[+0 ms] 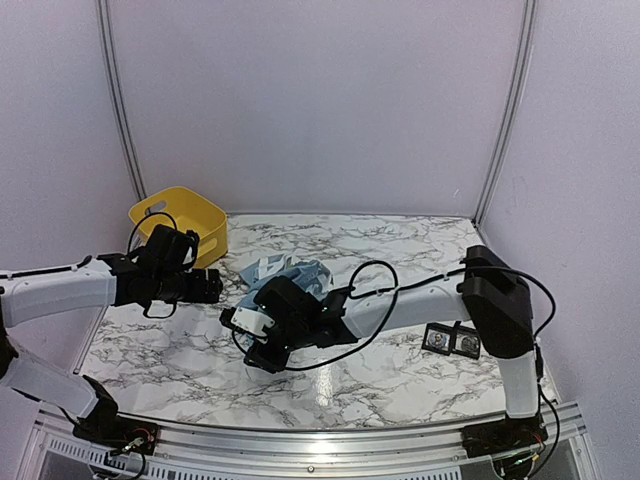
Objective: Pin the brooch onto the clothing
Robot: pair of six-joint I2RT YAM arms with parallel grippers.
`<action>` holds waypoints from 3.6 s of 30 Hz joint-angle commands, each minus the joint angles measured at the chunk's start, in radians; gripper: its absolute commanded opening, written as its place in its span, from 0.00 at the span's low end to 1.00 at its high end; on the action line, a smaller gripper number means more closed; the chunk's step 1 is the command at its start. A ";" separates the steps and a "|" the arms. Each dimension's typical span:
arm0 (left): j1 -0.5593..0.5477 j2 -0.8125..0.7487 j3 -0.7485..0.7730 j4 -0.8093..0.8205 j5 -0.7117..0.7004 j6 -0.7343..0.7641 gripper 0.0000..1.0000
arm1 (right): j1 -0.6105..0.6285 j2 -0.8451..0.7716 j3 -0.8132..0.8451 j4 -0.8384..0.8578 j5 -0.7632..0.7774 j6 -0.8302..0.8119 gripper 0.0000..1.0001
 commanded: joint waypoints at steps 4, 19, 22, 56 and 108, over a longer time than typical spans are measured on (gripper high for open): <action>0.126 -0.149 -0.042 0.023 -0.005 -0.057 0.99 | -0.026 0.175 0.144 -0.073 0.063 0.007 0.51; 0.129 -0.062 -0.040 0.154 0.256 0.032 0.92 | -0.234 -0.513 -0.462 -0.122 -0.044 0.072 0.00; 0.104 0.036 -0.005 0.168 0.289 0.038 0.90 | -0.306 -0.659 -0.472 -0.164 -0.069 0.084 0.00; 0.024 0.063 0.537 0.055 0.017 0.293 0.00 | -0.770 -0.696 0.405 -0.292 0.012 -0.026 0.00; 0.061 0.472 0.827 -0.264 0.156 0.274 0.96 | -0.980 -0.367 -0.010 0.010 -0.041 0.226 0.00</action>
